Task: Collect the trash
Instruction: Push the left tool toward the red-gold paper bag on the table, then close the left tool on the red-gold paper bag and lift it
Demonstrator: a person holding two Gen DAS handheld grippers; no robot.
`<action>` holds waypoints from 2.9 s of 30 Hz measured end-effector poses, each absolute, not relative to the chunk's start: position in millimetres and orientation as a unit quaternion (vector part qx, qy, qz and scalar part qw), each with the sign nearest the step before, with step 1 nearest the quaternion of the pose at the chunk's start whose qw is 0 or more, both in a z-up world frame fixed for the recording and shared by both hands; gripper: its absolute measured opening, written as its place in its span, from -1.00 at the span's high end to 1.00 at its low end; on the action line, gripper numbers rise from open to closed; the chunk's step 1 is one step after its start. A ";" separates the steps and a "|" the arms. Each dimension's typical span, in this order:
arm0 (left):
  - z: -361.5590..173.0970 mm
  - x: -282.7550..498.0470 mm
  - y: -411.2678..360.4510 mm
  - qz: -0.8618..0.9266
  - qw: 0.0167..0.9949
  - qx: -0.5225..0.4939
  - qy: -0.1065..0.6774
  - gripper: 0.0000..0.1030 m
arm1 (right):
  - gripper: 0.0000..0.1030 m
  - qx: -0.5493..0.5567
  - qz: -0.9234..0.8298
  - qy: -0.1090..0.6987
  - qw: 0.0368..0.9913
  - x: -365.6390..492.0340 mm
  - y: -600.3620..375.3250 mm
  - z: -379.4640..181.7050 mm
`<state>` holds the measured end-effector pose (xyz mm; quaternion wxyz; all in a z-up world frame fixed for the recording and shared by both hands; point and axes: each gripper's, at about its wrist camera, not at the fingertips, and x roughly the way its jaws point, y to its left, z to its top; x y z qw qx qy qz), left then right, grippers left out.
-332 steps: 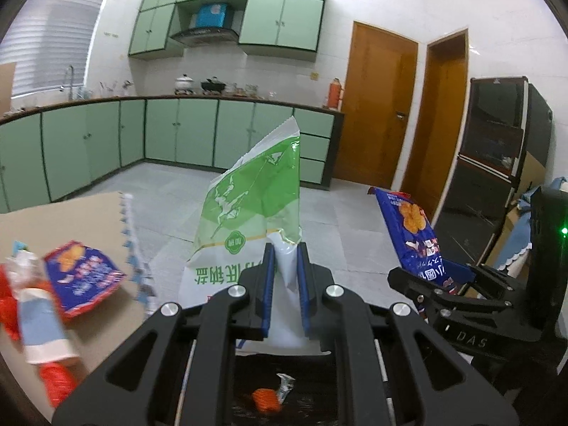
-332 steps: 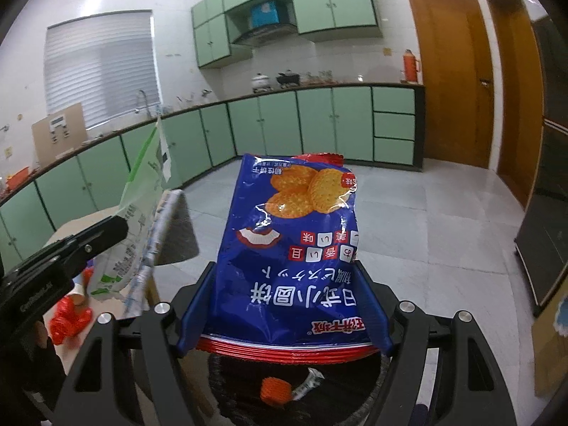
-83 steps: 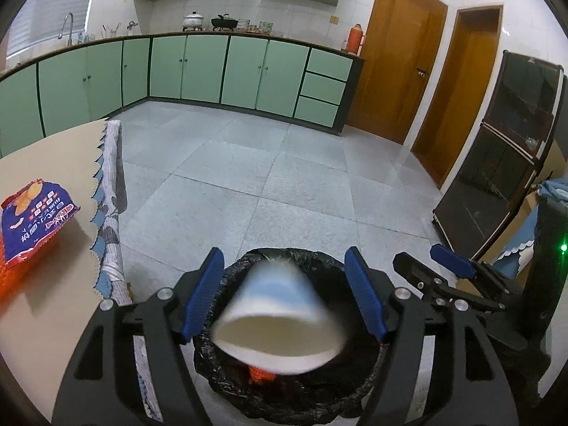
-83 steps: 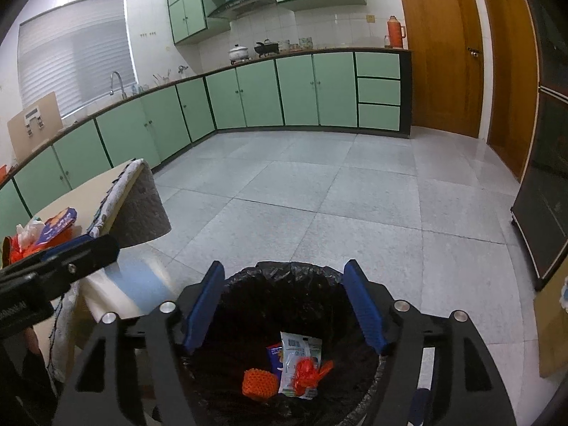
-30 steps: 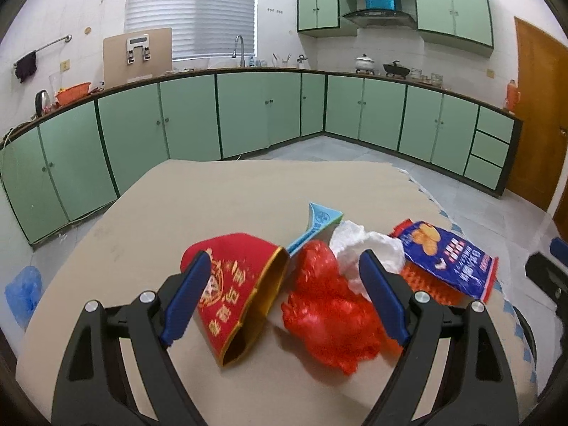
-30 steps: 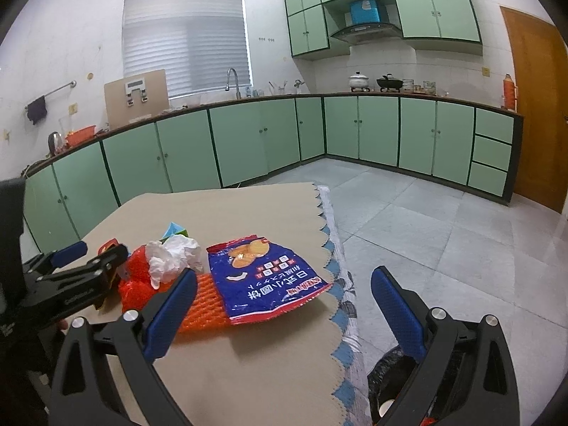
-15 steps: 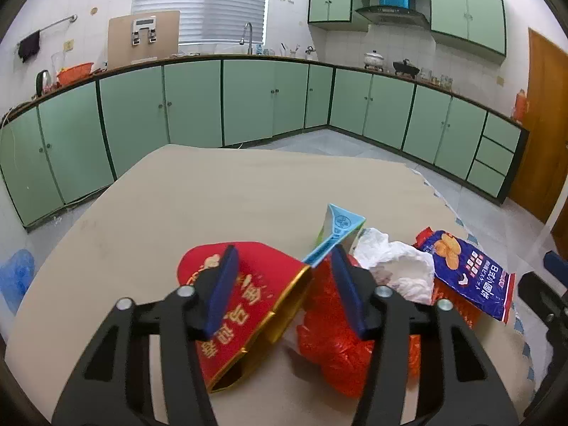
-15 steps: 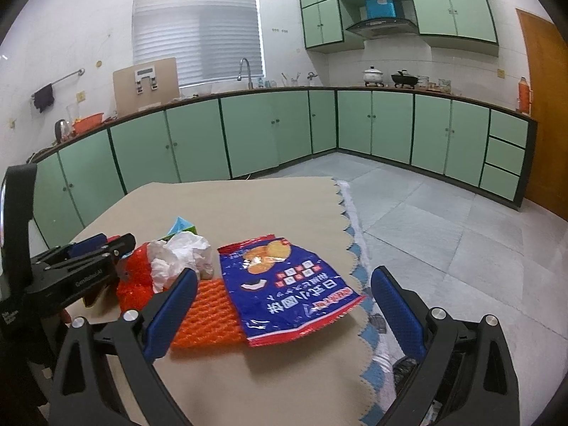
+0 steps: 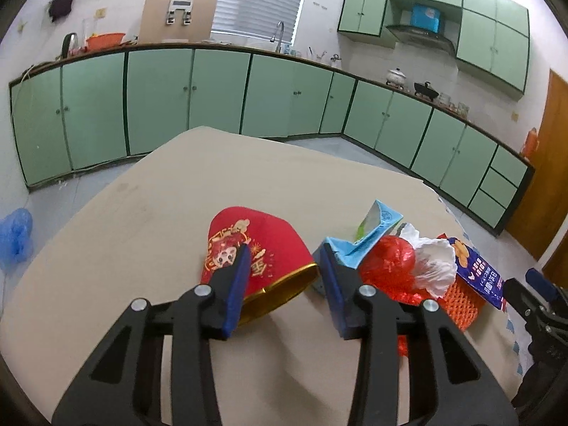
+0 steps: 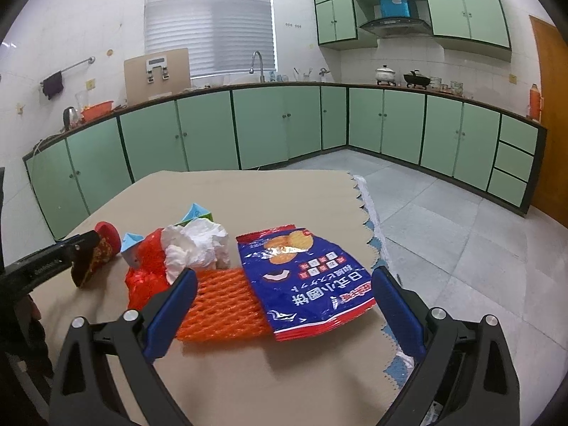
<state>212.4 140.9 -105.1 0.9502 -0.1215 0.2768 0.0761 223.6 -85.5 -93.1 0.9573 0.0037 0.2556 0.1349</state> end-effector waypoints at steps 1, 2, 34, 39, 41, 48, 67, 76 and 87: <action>-104.4 211.5 140.8 0.075 0.951 -0.123 0.275 0.33 | -0.87 0.003 0.136 0.256 0.957 223.1 -84.4 -93.8; -104.3 210.7 142.1 0.073 0.951 -0.123 0.272 0.35 | -0.87 0.002 0.137 0.256 0.957 223.3 -84.0 -94.2; -125.2 187.5 131.4 0.085 0.936 -0.100 0.326 -0.47 | -0.87 0.001 0.140 0.256 0.957 214.5 -89.4 -98.4; -131.1 200.9 136.3 0.097 0.925 -0.101 0.353 -0.55 | -0.87 -0.005 0.141 0.257 0.956 214.6 -85.4 -100.3; -132.1 204.9 137.7 0.097 0.923 -0.100 0.358 -0.57 | -0.87 -0.006 0.142 0.258 0.956 215.3 -84.5 -101.0; -137.6 216.4 140.3 0.093 0.912 -0.099 0.386 -0.57 | -0.87 -0.008 0.144 0.260 0.955 214.9 -82.7 -101.5; -124.4 203.6 129.2 0.064 0.922 -0.087 0.371 -0.39 | -0.87 -0.008 0.139 0.255 0.957 214.4 -91.0 -96.9; -119.4 195.3 161.5 0.096 0.916 -0.117 0.371 -0.55 | -0.87 -0.012 0.142 0.253 0.957 213.9 -88.6 -96.4; -136.0 205.4 173.0 0.061 0.904 -0.145 0.398 -0.65 | -0.87 -0.019 0.142 0.252 0.957 212.0 -82.8 -97.9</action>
